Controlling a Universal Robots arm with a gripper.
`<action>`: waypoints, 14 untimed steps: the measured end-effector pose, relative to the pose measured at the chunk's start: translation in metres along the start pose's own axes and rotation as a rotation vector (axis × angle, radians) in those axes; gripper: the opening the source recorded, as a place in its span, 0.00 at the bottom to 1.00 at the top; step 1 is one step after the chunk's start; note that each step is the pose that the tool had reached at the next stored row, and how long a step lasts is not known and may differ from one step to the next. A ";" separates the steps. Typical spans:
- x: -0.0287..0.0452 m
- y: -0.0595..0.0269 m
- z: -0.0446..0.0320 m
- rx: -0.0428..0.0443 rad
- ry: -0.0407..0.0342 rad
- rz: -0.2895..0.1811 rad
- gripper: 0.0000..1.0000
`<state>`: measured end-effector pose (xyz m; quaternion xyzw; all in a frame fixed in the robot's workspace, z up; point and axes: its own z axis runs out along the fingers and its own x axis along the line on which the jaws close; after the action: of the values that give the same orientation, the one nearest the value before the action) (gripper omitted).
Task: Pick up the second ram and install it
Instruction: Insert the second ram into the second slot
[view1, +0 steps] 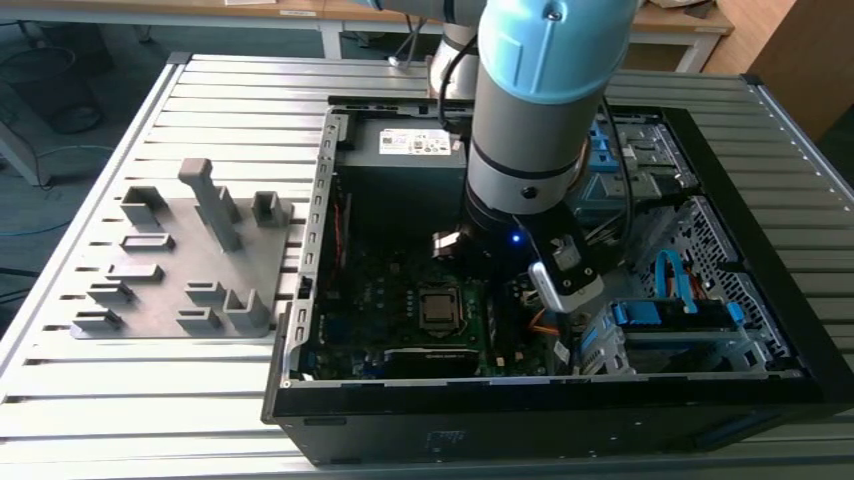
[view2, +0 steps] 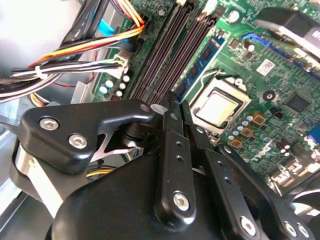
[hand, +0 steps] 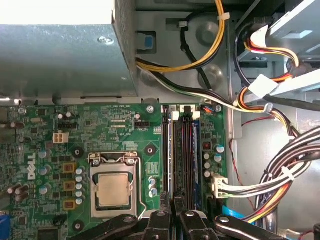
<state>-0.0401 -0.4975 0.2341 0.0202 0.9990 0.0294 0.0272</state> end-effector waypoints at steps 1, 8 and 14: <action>0.0001 0.0009 0.0006 0.0000 0.0000 0.000 0.14; 0.0005 0.0055 0.0053 -0.0001 0.0000 0.000 0.14; 0.0009 0.0086 0.0096 0.0001 0.0001 0.000 0.14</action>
<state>-0.0401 -0.4884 0.2250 0.0202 0.9990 0.0294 0.0272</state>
